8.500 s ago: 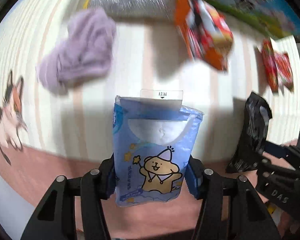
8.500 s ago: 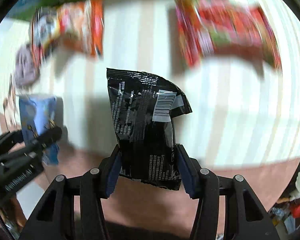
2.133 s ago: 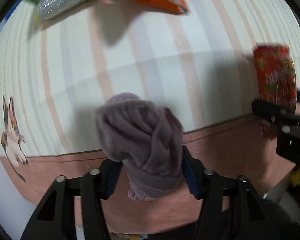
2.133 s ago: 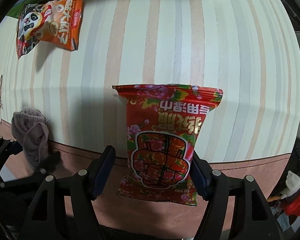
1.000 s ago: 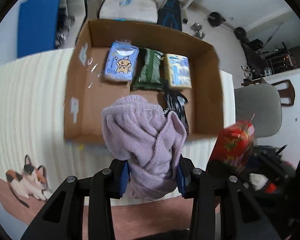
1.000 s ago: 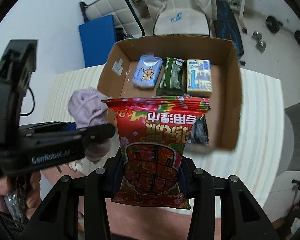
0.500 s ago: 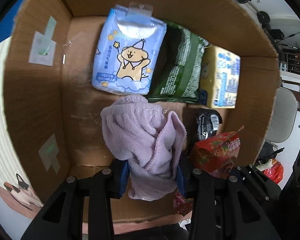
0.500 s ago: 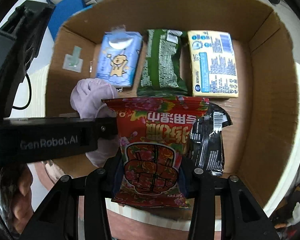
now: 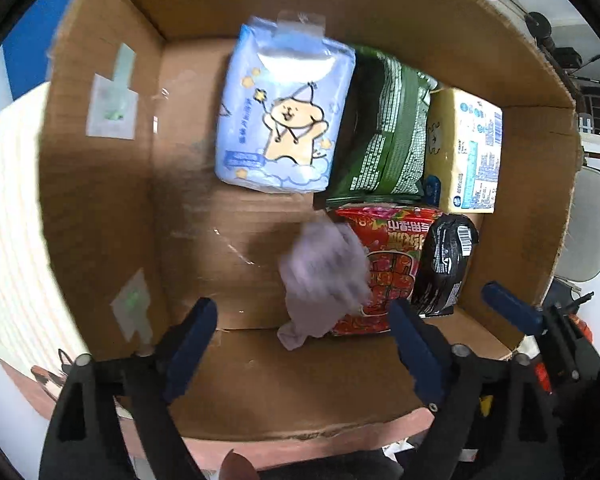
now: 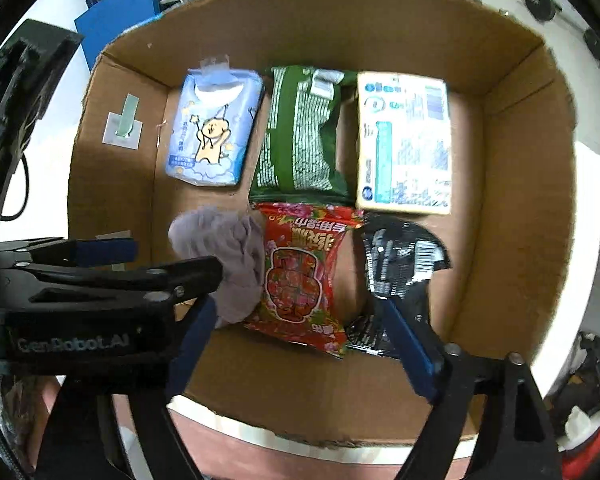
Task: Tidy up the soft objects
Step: 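Drop the lavender cloth with the left tool while the right tool drops the red bag into the box, then grasp the silver sponge with the left tool while the right tool grasps the orange panda bag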
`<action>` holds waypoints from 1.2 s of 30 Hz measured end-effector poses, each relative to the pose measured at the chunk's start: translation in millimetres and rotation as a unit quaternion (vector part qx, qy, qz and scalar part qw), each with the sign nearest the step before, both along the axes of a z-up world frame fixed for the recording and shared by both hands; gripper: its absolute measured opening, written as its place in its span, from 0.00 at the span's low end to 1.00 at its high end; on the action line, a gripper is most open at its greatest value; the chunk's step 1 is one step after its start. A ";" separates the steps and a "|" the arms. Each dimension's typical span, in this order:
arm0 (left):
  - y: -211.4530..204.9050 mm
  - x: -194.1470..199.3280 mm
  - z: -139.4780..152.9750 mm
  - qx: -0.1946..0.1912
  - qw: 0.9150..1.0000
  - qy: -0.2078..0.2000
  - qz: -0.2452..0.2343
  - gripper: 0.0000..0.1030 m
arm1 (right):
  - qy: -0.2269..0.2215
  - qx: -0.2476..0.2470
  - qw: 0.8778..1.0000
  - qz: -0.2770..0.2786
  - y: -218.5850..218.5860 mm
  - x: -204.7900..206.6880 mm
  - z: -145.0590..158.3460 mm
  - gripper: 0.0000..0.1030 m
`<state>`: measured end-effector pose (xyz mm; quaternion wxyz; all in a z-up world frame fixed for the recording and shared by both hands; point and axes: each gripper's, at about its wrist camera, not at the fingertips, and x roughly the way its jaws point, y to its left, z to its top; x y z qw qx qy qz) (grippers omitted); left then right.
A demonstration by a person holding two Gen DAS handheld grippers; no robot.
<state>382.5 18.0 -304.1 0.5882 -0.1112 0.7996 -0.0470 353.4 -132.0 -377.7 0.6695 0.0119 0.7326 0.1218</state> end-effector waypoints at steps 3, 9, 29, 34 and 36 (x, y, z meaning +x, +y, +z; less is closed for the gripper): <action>3.3 -7.7 12.1 0.007 1.000 -0.019 0.002 0.94 | -0.007 -0.010 1.000 0.002 0.4 -0.8 6.8 0.99; 3.1 -30.3 48.3 0.020 0.997 -0.075 0.008 0.98 | -0.041 -0.022 0.999 -0.003 -2.6 -9.0 28.1 1.00; 79.1 -212.0 27.9 0.113 0.976 -0.126 0.139 0.98 | -0.055 0.083 0.990 -0.095 -0.2 -156.3 -36.4 0.94; 86.6 -211.8 4.9 0.109 0.974 -0.112 0.165 0.98 | -0.033 0.092 0.992 -0.075 24.7 -151.0 -72.6 0.76; 83.9 -208.4 0.3 0.103 0.974 -0.111 0.171 0.98 | -0.049 0.076 0.994 -0.060 30.0 -154.7 -69.1 0.69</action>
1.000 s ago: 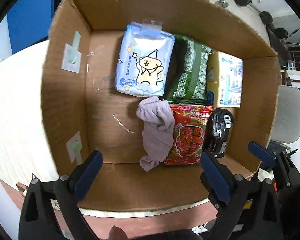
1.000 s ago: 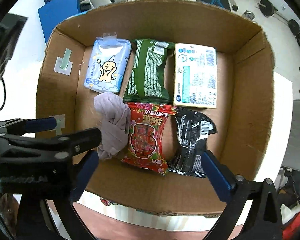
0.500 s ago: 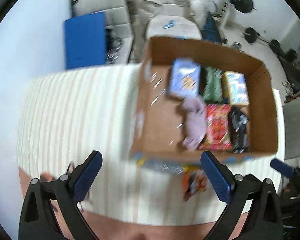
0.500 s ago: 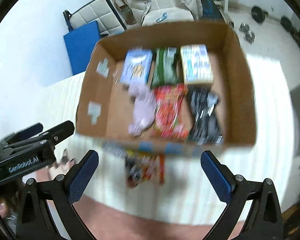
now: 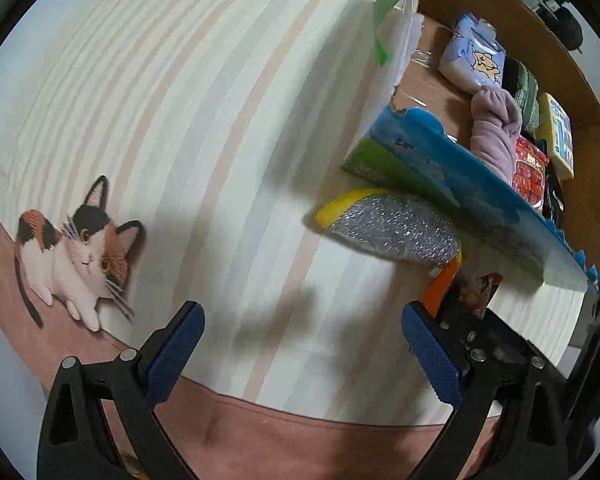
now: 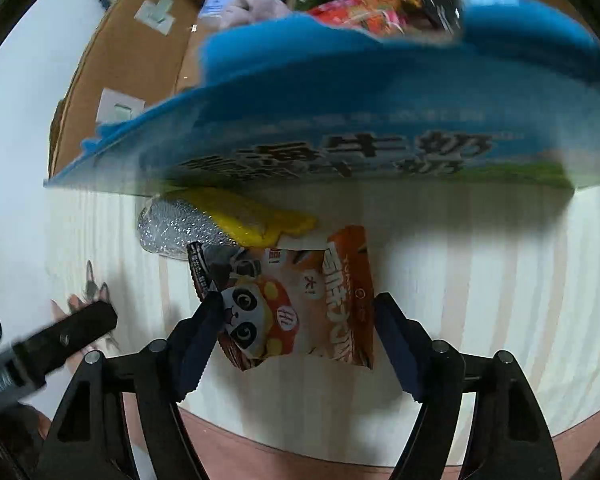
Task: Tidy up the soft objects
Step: 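Grasp the silver sponge with the left tool while the right tool grasps the orange panda bag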
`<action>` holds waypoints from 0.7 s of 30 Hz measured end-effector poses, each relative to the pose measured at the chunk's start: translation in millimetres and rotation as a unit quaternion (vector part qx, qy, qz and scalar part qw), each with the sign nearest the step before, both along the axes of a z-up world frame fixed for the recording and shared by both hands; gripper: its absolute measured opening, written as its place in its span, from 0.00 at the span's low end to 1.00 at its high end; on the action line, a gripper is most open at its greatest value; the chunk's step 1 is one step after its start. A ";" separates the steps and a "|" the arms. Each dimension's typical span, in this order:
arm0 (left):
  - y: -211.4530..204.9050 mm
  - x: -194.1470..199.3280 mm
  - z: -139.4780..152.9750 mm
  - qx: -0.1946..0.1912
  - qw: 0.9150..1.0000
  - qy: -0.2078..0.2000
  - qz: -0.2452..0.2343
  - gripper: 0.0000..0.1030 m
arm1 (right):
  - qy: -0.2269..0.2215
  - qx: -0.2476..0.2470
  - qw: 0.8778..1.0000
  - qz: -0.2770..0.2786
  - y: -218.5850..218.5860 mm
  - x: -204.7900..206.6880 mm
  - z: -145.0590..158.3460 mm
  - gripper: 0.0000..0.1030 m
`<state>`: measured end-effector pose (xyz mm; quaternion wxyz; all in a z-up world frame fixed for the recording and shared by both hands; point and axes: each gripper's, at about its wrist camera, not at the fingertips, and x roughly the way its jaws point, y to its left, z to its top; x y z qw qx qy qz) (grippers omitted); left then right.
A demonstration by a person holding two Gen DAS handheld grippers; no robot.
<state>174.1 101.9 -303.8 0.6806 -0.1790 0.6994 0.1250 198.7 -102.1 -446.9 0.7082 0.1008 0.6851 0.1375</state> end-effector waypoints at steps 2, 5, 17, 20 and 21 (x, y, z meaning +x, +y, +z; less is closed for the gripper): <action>-6.0 4.7 -4.6 -0.010 1.000 -0.001 0.002 0.98 | -0.012 -0.015 1.000 0.021 3.1 -10.0 4.8 0.57; -18.2 12.0 -10.0 -0.020 1.000 -0.005 0.009 0.98 | -0.019 -0.087 0.995 0.053 -4.5 -26.1 10.6 0.57; -66.0 22.3 -42.7 -0.008 0.989 -0.068 0.133 0.98 | -0.006 -0.188 0.982 0.020 -82.6 -70.2 4.4 0.57; -80.9 26.8 -54.0 -0.001 0.990 -0.071 0.124 0.89 | -0.007 -0.209 0.977 0.033 -88.2 -76.0 2.2 0.57; -84.9 27.8 -59.1 -0.003 0.991 -0.070 0.118 0.81 | -0.007 -0.214 0.976 0.037 -89.8 -77.7 1.4 0.57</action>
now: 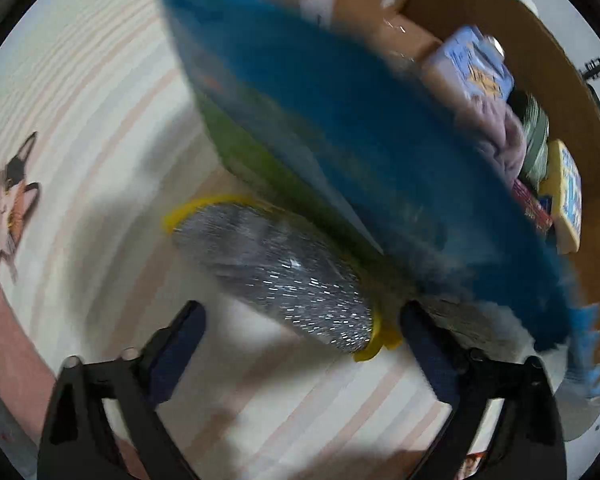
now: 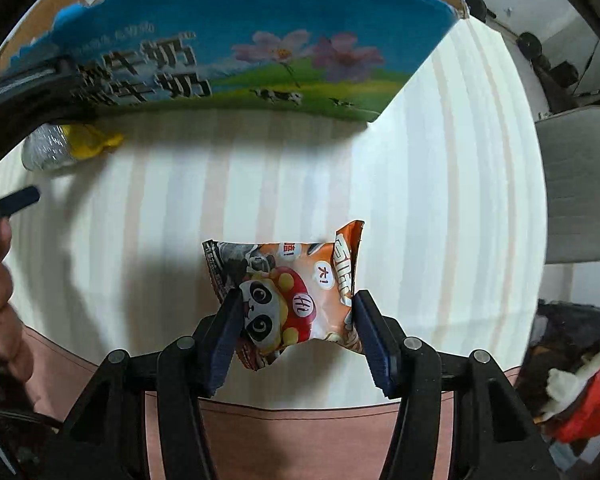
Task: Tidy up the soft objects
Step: 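Grasp the silver sponge with the left tool while the right tool grasps the orange panda bag, then lift the silver sponge with the left tool while the right tool lifts the panda bag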
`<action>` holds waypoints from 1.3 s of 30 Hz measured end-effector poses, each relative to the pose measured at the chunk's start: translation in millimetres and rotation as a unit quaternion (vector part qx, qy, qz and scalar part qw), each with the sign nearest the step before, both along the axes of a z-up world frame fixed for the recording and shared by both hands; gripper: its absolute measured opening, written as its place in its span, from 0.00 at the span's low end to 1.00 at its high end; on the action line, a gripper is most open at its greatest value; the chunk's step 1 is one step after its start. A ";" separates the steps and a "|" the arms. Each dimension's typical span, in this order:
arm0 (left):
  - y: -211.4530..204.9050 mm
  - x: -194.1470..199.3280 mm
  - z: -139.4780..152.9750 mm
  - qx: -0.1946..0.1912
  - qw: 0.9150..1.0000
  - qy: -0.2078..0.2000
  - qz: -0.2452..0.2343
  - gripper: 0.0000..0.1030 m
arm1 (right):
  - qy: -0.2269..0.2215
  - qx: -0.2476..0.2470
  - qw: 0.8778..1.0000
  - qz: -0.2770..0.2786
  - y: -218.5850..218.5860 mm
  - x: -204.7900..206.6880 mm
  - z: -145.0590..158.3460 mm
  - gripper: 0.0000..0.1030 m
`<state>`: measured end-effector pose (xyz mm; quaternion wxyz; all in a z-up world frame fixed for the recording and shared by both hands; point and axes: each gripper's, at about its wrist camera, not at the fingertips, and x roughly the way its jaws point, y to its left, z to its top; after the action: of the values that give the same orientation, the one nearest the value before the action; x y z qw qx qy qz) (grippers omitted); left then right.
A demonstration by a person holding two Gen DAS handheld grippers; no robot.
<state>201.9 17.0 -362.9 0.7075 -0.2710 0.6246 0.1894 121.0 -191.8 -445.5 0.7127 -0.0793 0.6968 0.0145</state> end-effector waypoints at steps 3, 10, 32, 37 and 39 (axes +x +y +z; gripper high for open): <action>-12.2 -0.5 2.8 0.035 0.999 -0.008 -0.024 0.65 | 0.000 -0.011 1.000 0.017 3.0 -4.7 -2.5 0.57; 0.9 -25.5 9.8 0.017 0.999 -0.032 -0.007 0.34 | 0.002 -0.018 0.999 0.040 32.7 -9.2 -5.8 0.57; 1.0 -155.7 2.5 -0.010 1.000 0.009 -0.006 0.33 | 0.030 0.006 0.998 0.056 -12.6 -24.0 -12.5 0.56; 16.2 -183.1 -11.3 -0.173 0.983 0.020 0.053 0.33 | 0.044 0.023 0.997 0.053 -8.8 -8.1 -11.7 0.60; 17.8 -200.7 -10.7 -0.249 0.964 0.012 0.092 0.34 | 0.056 0.048 0.997 0.035 -14.1 -3.5 -12.6 0.62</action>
<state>1.2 34.8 -373.6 0.5896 -0.4924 0.6331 0.0957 117.5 -206.0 -458.1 0.6743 -0.0681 0.7312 0.0772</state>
